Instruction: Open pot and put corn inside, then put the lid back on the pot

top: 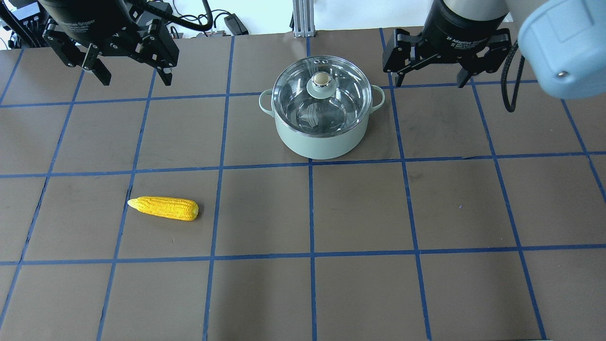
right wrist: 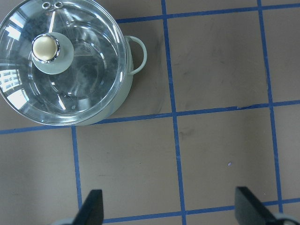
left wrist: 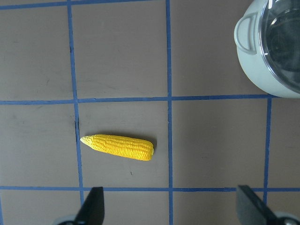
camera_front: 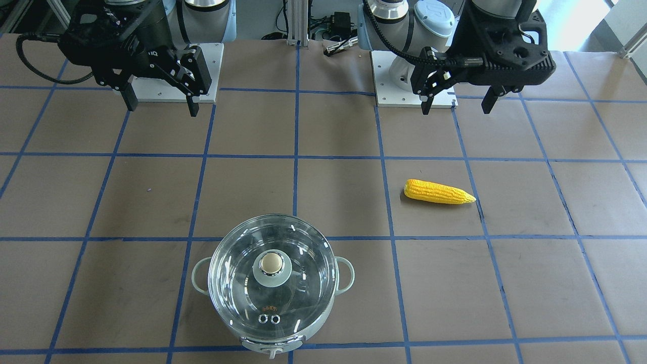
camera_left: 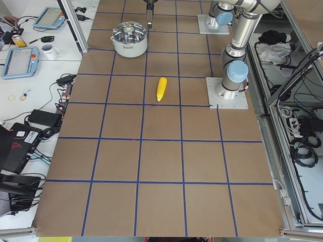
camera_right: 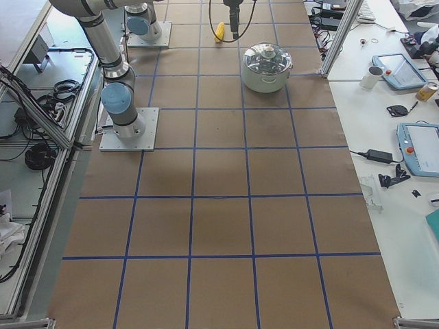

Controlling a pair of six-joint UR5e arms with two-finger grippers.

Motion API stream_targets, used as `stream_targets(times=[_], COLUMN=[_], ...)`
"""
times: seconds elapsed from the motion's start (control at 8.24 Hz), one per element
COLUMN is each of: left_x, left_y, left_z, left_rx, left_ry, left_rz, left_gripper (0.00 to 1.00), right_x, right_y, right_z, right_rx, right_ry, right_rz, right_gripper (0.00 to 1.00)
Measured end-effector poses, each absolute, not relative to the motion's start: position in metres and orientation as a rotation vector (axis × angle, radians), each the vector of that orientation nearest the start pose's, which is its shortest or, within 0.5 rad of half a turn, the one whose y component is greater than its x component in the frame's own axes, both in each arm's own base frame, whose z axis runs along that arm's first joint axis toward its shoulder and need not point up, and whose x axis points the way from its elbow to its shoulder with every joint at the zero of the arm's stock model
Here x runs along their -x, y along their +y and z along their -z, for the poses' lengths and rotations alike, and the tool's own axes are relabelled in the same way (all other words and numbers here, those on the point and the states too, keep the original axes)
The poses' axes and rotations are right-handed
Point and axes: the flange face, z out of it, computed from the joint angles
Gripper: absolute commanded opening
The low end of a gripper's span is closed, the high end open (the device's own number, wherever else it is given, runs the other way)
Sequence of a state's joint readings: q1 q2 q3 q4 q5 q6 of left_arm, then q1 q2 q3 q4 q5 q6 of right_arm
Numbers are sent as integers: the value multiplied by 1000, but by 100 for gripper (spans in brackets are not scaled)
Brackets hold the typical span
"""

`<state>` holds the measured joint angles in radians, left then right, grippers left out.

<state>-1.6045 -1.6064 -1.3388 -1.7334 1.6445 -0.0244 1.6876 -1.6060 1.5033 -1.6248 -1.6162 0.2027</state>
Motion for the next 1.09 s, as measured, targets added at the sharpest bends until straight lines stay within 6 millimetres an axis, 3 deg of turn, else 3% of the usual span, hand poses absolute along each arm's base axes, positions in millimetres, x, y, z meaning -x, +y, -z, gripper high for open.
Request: stream_targets(times=[1.09], left_x=[143], left_y=[-498], left_z=[-571], left_rx=[25], left_ry=[3070], left_rz=[66], left_gripper=[100], right_x=[-189], right_y=[-469], right_z=[-544], right_rx=[-127], right_ry=[3147], right_rz=[251], right_gripper=[100])
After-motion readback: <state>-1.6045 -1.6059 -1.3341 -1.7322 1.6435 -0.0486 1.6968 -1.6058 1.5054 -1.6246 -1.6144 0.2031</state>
